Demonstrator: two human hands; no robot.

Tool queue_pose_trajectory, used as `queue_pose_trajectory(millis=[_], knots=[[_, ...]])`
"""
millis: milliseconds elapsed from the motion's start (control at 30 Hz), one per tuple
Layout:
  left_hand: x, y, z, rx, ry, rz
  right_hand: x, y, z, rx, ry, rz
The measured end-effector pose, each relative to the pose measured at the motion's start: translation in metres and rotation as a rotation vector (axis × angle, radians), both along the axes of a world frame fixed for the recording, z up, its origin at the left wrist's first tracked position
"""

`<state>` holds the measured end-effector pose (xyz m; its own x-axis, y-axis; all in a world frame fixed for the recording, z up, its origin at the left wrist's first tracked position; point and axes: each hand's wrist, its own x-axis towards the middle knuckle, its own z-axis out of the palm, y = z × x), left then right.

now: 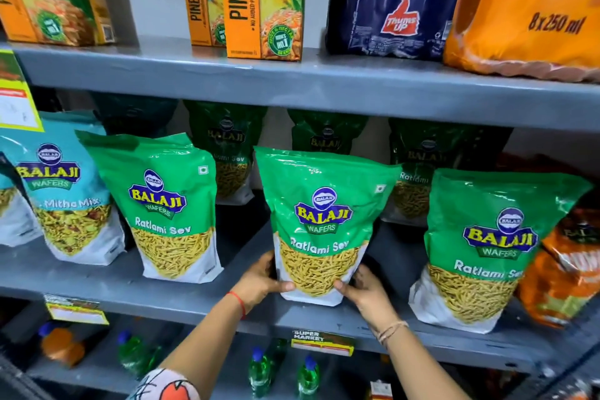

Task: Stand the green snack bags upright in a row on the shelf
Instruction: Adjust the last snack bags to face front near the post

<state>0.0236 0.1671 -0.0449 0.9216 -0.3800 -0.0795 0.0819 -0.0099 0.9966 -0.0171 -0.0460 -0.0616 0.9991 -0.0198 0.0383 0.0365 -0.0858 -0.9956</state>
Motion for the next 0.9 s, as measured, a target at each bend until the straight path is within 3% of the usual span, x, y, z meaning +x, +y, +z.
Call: queue_pose_trajectory(millis=[300, 400, 500, 900], knots=[[-0.004, 0.031, 0.011, 0.013, -0.050, 0.031, 0.003, 0.033, 0.010, 0.069, -0.031, -0.048], [-0.003, 0.030, 0.034, -0.240, -0.094, 0.202, 0.008, 0.027, 0.046, 0.280, -0.202, -0.184], [0.005, 0.030, 0.051, -0.546, 0.002, 0.257, 0.023, 0.025, 0.077, 0.473, -0.326, -0.301], [0.025, 0.015, 0.064, -0.671, 0.142, 0.444, 0.037, 0.042, 0.112, 0.713, -0.264, -0.601]])
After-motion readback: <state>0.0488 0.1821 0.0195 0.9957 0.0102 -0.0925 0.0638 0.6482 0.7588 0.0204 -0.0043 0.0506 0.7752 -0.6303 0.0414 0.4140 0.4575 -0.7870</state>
